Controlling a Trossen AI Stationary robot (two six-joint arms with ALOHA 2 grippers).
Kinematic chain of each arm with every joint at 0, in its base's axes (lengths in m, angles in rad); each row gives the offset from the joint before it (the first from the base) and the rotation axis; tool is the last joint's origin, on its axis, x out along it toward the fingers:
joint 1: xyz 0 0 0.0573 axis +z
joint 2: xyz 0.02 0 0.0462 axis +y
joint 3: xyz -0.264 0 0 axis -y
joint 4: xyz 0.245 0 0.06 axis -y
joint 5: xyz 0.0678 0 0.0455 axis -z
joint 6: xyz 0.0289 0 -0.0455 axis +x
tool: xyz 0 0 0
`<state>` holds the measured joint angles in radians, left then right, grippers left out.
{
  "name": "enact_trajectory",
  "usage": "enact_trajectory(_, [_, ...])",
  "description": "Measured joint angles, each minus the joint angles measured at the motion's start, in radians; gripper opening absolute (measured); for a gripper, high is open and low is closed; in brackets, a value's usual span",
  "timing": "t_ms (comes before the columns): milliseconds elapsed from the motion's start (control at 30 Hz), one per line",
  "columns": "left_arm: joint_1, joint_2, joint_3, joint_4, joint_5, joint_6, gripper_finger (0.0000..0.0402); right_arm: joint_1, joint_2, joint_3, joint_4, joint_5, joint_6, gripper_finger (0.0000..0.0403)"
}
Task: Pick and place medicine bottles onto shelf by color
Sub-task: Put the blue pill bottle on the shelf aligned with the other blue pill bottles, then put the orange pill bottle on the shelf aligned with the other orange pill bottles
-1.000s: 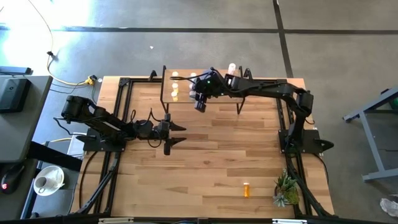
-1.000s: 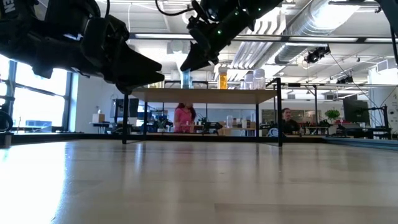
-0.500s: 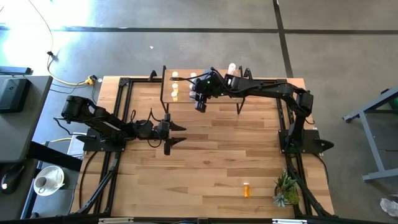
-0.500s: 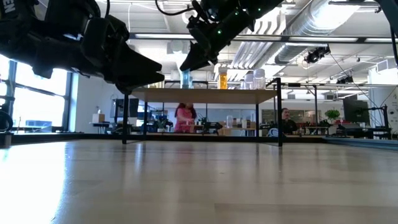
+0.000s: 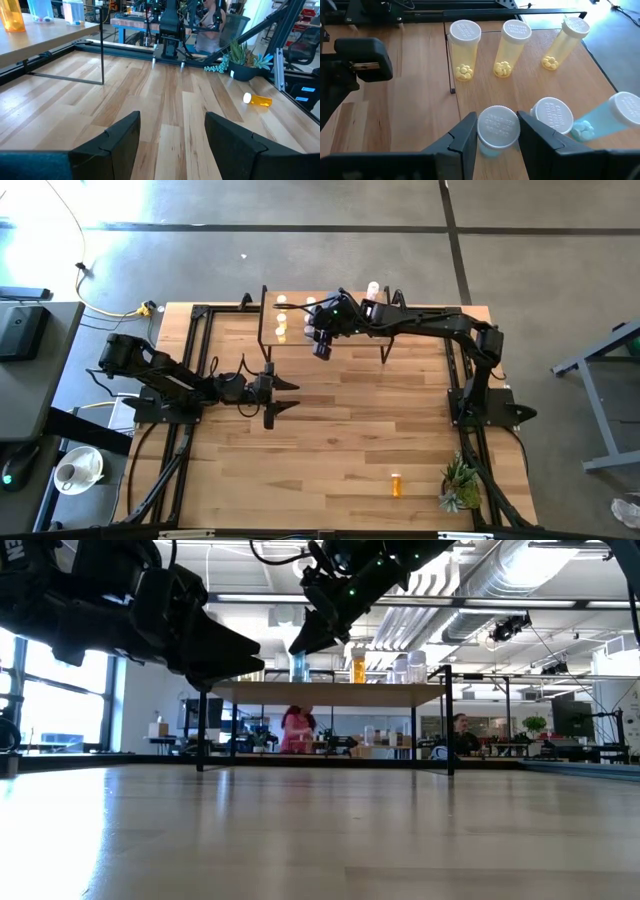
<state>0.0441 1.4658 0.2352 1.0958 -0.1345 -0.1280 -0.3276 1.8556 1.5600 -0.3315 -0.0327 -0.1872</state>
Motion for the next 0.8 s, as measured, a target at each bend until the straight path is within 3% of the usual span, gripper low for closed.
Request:
enact_trajectory(367, [0.000,0.000,0.000,0.000,0.000,0.000,0.0211,0.000,0.000,0.000,0.006,0.004,0.022,0.0162])
enact_trajectory(567, [0.000,0.000,0.000,0.000,0.001,0.000,0.0211,0.000,0.001,0.021,0.005,0.004,0.022,0.0165])
enact_trajectory(800, [0.000,0.000,0.000,-0.004,0.001,0.000,0.0211,0.000,0.001,0.103,-0.110,0.012,0.022,0.0165])
